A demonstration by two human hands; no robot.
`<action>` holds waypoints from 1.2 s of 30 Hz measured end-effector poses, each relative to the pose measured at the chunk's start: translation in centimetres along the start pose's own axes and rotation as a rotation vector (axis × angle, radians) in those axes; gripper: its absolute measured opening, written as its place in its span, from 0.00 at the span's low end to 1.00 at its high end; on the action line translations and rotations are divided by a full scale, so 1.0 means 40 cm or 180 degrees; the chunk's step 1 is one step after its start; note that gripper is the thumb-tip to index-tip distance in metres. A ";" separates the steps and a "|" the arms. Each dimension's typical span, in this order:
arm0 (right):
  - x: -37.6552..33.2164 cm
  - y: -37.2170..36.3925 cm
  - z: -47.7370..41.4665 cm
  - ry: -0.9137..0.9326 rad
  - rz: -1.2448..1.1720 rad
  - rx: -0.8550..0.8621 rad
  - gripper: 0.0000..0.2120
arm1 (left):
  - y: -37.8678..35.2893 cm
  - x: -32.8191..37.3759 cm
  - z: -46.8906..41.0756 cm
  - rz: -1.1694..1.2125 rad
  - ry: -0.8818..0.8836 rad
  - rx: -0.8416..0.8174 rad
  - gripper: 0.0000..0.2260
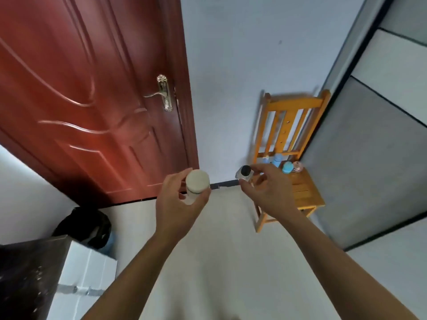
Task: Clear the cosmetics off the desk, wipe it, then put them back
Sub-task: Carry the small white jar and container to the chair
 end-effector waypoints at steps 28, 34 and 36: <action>0.697 0.046 -0.759 -0.1862 0.0258 0.0141 0.18 | -0.991 -0.380 -0.541 0.0176 0.0623 -0.1362 0.28; 0.981 -0.024 -0.837 -0.1976 0.0347 -0.0388 0.19 | -1.219 -0.476 -0.420 -0.0300 0.1277 -0.1234 0.27; 1.061 -0.074 -0.850 -0.2008 0.0418 -0.0575 0.21 | -1.288 -0.520 -0.371 -0.0553 0.1437 -0.1255 0.28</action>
Point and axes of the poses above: each hand's wrist, its own z-axis away from the middle knuckle, its own y-axis out of the back of the hand, x = y × z, the point moved 5 cm from there along -z, towards the middle knuckle, and after that the axes turned 14 degrees about -y, right-handed, at the moved point
